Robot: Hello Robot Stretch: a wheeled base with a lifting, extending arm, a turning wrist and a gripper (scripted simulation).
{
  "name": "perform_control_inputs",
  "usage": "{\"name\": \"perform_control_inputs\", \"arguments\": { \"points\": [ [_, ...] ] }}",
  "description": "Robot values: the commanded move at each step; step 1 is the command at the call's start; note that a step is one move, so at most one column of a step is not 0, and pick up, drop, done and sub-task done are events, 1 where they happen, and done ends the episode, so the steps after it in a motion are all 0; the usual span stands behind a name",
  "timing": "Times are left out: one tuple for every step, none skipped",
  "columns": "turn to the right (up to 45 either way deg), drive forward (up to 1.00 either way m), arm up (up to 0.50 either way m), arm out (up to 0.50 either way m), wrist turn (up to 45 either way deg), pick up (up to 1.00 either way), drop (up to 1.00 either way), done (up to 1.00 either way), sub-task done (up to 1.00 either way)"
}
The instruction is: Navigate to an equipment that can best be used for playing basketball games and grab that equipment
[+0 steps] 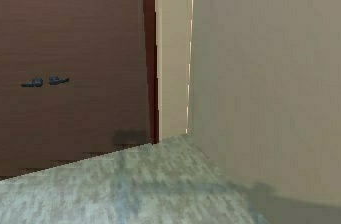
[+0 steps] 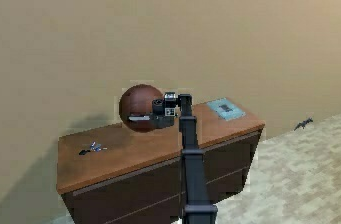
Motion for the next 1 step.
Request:
{"name": "perform_control_inputs", "arguments": {
  "points": [
    [0.0, 0.00, 0.00, 0.00, 0.0, 0.00, 0.00, 1.00, 0.00]
  ]
}}
